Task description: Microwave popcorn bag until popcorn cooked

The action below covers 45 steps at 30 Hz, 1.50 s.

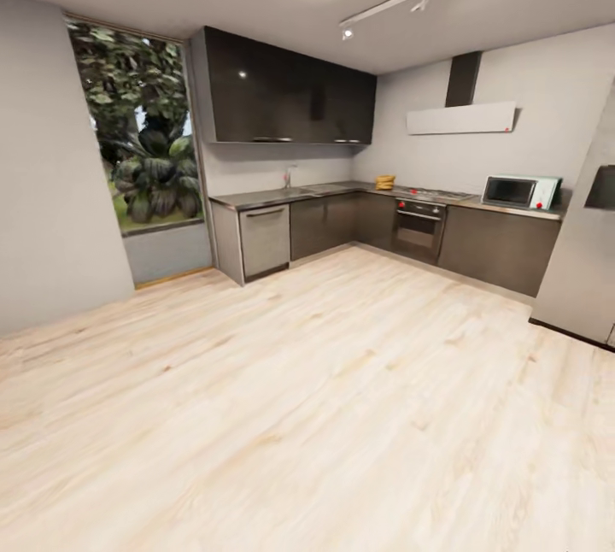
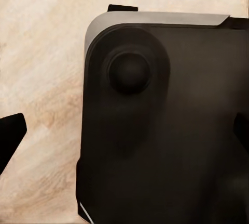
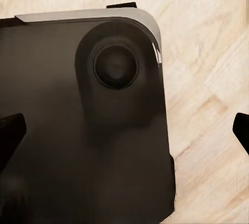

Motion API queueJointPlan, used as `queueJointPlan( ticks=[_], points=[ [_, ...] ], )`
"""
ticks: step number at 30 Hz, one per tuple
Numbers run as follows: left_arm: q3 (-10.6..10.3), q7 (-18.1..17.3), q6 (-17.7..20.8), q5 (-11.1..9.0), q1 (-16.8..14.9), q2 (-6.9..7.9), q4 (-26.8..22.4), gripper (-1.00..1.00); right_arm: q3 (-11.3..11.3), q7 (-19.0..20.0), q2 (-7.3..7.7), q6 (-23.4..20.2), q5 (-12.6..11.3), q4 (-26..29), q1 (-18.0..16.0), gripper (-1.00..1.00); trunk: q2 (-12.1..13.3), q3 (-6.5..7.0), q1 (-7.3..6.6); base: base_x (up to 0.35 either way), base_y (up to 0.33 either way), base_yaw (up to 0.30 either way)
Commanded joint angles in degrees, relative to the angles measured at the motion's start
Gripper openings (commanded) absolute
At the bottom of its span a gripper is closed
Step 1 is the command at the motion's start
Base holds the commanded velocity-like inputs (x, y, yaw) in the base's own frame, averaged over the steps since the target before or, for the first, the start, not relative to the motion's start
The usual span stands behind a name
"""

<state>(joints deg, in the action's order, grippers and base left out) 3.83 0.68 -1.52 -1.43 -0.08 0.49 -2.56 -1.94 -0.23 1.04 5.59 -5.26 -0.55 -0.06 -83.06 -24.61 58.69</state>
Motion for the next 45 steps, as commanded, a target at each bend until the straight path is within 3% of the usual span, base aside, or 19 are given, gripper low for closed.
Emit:
queueJointPlan(
  ticks=[1, 39, 45],
  points=[
    [0.3, 0.0, -0.2, -0.2, 0.0, 0.01, 0.0, 1.0, -0.2, 0.1, 0.0, 0.3, -0.5, -0.1, 0.0, 1.0, 0.0, -0.04, 0.04, 0.332, 0.0, -0.296],
    [0.4, 0.0, -0.3, -0.2, 0.0, -0.04, 0.0, 1.0, 0.0, 0.1, -0.07, 0.3, 0.0, -0.1, 0.0, 1.0, 0.0, -0.04, 0.04, 0.332, 0.0, -0.296],
    [0.4, 0.0, -0.2, -0.3, 0.0, 0.03, 0.0, 1.0, 0.2, 0.1, -0.03, 0.2, 0.2, -0.1, 0.0, 1.0, 0.0, -0.04, 0.04, 0.332, 0.0, -0.092]
  ],
)
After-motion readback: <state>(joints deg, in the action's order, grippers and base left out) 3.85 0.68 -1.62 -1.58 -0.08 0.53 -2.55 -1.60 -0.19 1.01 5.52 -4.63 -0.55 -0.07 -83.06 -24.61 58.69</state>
